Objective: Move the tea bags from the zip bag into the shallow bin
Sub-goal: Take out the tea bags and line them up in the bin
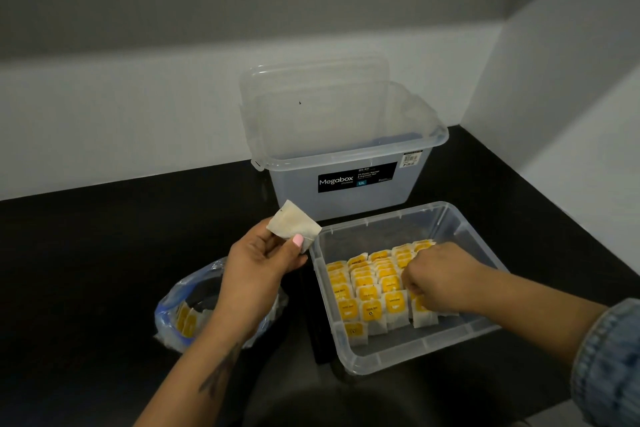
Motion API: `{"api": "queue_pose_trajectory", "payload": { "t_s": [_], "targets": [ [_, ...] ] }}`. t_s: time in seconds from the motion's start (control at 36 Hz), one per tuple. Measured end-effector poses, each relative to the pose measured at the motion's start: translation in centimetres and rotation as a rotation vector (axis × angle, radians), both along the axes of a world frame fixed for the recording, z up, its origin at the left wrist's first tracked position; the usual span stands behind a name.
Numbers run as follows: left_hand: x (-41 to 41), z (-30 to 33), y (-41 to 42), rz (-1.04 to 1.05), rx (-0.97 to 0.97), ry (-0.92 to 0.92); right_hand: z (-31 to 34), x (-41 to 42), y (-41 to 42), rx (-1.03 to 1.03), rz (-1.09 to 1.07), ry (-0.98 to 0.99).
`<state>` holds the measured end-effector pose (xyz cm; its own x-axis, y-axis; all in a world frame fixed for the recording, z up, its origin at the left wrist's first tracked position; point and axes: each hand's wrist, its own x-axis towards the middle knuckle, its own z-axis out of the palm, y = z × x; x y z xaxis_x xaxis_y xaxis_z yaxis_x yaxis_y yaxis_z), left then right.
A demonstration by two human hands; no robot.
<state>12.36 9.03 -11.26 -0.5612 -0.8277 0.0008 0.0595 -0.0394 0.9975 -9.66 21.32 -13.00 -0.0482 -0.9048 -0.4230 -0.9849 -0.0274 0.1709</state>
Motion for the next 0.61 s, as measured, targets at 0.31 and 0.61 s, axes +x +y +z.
{"api": "queue_pose_trajectory", "payload": {
  "t_s": [0.31, 0.61],
  "targets": [
    [-1.8, 0.4, 0.9, -0.140, -0.119, -0.152, 4.0, -1.3, -0.8, -0.214, -0.333, -0.276],
    [-4.9, 0.7, 3.1, -0.306, -0.354, -0.347, 8.9, 1.0, -1.1, -0.332, -0.371, -0.720]
  ]
}}
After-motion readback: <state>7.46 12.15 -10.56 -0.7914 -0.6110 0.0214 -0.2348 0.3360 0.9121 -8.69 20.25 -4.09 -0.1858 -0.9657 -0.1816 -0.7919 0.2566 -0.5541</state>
